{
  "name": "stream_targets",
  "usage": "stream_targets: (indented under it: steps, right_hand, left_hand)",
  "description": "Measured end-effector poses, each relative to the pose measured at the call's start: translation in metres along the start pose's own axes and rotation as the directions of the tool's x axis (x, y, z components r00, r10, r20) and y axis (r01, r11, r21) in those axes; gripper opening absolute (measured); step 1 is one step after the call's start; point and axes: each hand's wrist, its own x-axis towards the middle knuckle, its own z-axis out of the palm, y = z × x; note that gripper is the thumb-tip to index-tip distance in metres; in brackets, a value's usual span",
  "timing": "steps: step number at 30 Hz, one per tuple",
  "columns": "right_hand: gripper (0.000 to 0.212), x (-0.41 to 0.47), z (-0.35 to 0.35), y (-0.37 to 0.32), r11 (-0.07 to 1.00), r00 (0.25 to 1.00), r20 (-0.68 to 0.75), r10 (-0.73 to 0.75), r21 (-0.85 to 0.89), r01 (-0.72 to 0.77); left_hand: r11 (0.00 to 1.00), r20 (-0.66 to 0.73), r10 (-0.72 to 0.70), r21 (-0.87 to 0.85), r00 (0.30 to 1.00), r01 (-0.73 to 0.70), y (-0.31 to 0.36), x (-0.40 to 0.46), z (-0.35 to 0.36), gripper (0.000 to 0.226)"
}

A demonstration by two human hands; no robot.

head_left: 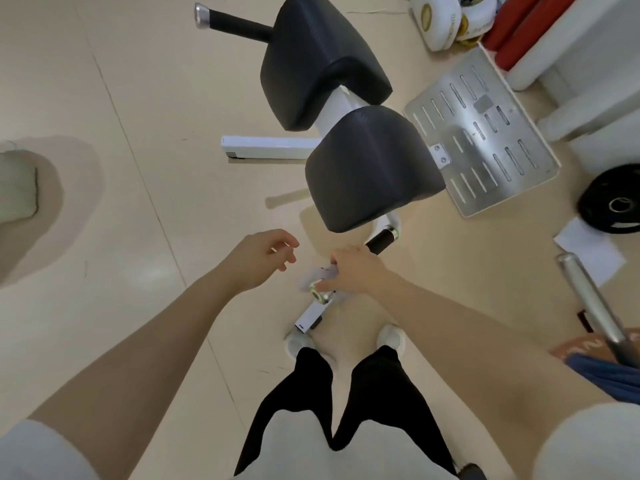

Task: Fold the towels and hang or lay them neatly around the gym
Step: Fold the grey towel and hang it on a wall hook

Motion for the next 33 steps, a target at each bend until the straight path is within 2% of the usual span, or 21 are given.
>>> stream_targets:
  steps: [5,8,10,12,13,15,18,21,24,28,33]
  right_hand:
    - [0.031,-0.01,0.012,0.007,0.996,0.976,-0.205,-0.068,0.051,0.08]
    - [0.03,-0.011,0.016,0.007,0.996,0.954,-0.287,-0.084,0.003,0.088]
    - [0.027,-0.008,0.015,0.004,0.992,0.94,-0.326,-0.095,-0.113,0.061]
    - [0.025,0.0,0.016,0.002,0.981,0.944,-0.315,-0.095,-0.188,0.036]
    - [0.026,0.005,0.017,0.002,0.985,0.951,-0.3,-0.073,-0.172,0.021]
    - [0.024,0.013,0.018,0.005,0.997,0.964,-0.265,-0.02,-0.08,-0.001]
    - [0.016,0.007,-0.002,0.021,0.996,0.96,-0.276,-0.035,0.067,0.055]
    - [0.002,-0.021,-0.045,0.051,0.937,0.928,-0.37,-0.047,0.306,0.169]
    - [0.004,-0.047,-0.095,0.08,0.833,0.859,-0.511,-0.023,0.466,0.299]
    - [0.01,-0.078,-0.159,0.098,0.689,0.806,-0.591,-0.036,0.569,0.448]
    - [0.019,-0.108,-0.221,0.136,0.578,0.683,-0.73,0.029,0.57,0.584]
  left_hand:
    - [0.997,0.094,0.007,0.074,0.996,-0.014,0.0,0.002,0.009,0.021]
    - [0.992,0.104,0.011,0.122,0.994,-0.024,0.007,0.007,0.01,0.021]
    - [0.989,0.119,0.017,0.143,0.993,-0.034,0.018,0.011,0.013,0.021]
    - [0.981,0.138,0.029,0.184,0.99,-0.054,0.031,0.015,0.017,0.021]
    - [0.976,0.147,0.037,0.207,0.988,-0.067,0.037,0.018,0.018,0.02]
    - [0.968,0.156,0.053,0.235,0.986,-0.089,0.05,0.023,0.02,0.021]
    - [0.96,0.135,0.089,0.253,0.987,-0.121,0.067,0.03,0.018,0.021]
    - [0.948,0.053,0.15,0.274,0.987,-0.159,0.089,0.035,0.018,0.026]
    - [0.934,0.007,0.274,0.236,0.962,-0.268,0.129,0.039,0.021,0.035]
    - [0.894,0.034,0.411,0.179,0.911,-0.41,0.188,0.055,0.021,0.042]
    - [0.817,-0.058,0.569,0.153,0.82,-0.556,0.26,0.073,0.01,0.037]
